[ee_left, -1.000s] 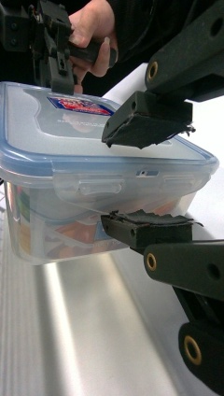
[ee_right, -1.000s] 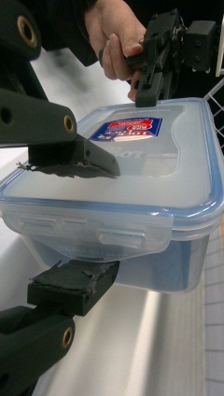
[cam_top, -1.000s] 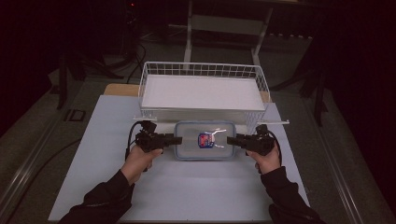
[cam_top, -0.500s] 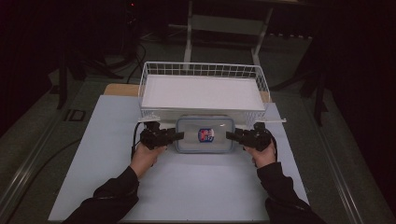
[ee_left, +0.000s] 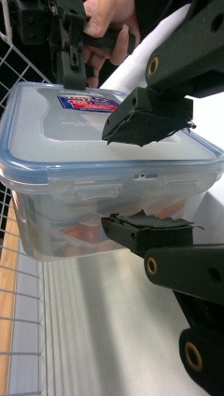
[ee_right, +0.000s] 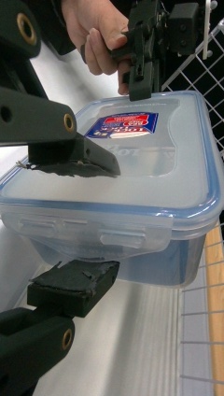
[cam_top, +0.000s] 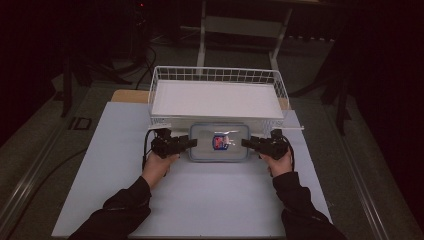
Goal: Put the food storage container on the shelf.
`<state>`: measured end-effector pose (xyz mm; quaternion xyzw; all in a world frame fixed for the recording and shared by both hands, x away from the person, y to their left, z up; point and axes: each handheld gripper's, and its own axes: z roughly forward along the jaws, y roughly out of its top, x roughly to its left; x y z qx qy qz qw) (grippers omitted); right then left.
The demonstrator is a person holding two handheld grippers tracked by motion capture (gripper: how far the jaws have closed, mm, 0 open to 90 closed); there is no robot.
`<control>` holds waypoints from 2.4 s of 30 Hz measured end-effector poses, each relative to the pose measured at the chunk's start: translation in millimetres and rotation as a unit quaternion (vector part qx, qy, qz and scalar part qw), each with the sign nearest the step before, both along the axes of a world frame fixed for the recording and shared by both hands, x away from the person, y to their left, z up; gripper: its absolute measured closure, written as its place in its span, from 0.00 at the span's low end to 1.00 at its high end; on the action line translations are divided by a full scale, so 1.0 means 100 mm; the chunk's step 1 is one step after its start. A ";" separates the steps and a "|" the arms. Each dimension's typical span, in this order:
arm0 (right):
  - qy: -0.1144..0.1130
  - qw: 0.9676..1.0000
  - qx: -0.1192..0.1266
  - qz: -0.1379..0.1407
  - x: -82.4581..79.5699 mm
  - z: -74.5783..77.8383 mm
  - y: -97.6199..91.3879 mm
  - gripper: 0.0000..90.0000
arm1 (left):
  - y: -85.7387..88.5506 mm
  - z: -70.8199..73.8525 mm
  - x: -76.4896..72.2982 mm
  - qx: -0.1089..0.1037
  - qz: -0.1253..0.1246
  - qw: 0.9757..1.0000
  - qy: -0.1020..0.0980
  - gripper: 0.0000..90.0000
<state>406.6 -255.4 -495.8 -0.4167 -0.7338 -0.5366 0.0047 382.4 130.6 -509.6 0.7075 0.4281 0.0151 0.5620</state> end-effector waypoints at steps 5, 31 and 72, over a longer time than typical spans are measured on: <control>0.008 1.000 0.004 0.001 0.01 0.00 0.00 0.53 | 0.00 0.00 0.01 -0.007 0.008 1.000 0.010 0.59; 0.010 0.994 -0.039 -0.099 0.05 0.03 0.18 0.49 | -0.07 -0.08 0.11 -0.008 0.071 0.997 0.005 0.48; -0.028 0.994 -0.098 0.037 -0.81 -0.04 0.76 1.00 | 0.14 0.06 -0.77 0.053 0.006 0.997 -0.050 0.00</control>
